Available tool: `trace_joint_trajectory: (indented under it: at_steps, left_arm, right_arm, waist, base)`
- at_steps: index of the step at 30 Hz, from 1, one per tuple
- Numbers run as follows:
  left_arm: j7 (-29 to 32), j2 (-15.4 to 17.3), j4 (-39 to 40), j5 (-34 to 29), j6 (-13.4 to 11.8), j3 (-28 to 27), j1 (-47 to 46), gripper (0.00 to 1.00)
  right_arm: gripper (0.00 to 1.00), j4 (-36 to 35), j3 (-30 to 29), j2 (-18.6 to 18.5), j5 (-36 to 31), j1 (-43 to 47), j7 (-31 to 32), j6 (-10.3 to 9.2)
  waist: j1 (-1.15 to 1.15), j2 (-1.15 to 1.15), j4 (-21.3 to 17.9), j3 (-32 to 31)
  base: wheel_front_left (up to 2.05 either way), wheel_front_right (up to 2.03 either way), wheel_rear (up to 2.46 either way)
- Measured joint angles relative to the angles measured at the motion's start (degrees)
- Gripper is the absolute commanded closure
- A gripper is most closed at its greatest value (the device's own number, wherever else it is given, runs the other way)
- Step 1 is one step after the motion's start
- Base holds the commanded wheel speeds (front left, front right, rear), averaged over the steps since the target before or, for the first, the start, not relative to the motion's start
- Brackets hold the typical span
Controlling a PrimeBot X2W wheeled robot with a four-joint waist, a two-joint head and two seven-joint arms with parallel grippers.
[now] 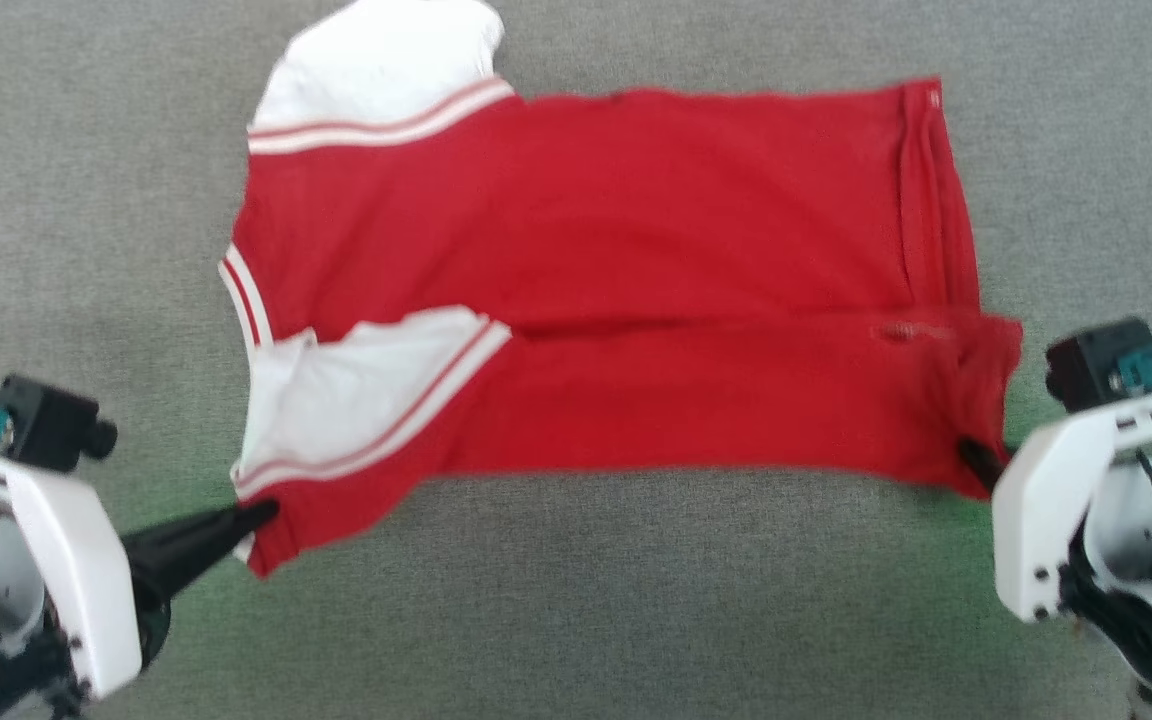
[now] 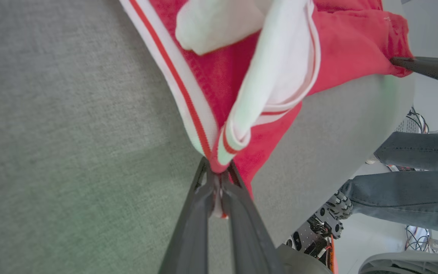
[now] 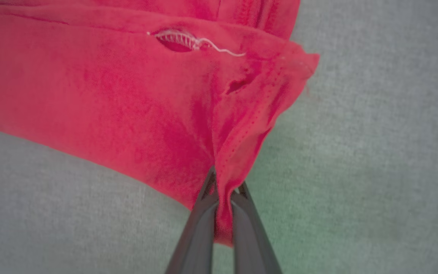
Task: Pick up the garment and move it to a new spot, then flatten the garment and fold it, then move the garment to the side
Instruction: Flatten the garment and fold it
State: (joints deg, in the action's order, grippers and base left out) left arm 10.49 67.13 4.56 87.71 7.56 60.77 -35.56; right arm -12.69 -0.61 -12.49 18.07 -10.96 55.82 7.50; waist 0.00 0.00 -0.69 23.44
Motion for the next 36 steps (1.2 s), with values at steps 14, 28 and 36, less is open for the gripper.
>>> trace_joint_trajectory:
  at_steps: [14, 28, 36]
  left_arm:
    - [-8.7, 3.9, 6.1, -1.4, 0.0, 3.8, 7.5, 0.88]
    - [-23.1, 2.9, -4.2, -0.1, 0.0, -2.9, 4.9, 0.0]
    - [-25.2, -1.5, -20.0, -5.7, 0.0, -9.5, -3.7, 0.0]
  right_arm:
    - [0.56, -8.9, -3.6, -0.8, 3.2, 10.2, 1.9, 0.0]
    - [0.0, -5.1, -2.6, 2.1, -0.2, 5.5, -23.9, 0.01]
    - [0.0, 2.3, 1.3, 7.5, -5.4, 1.8, -44.9, 0.01]
  waist:
    - [0.0, 0.0, 0.7, -1.9]
    - [0.0, 0.0, -1.3, -3.0]
    - [0.0, 0.0, -6.5, -2.1]
  base:
    - [0.0, 0.0, 0.0]
    - [0.0, 0.0, 0.0]
    - [0.0, 0.0, 0.0]
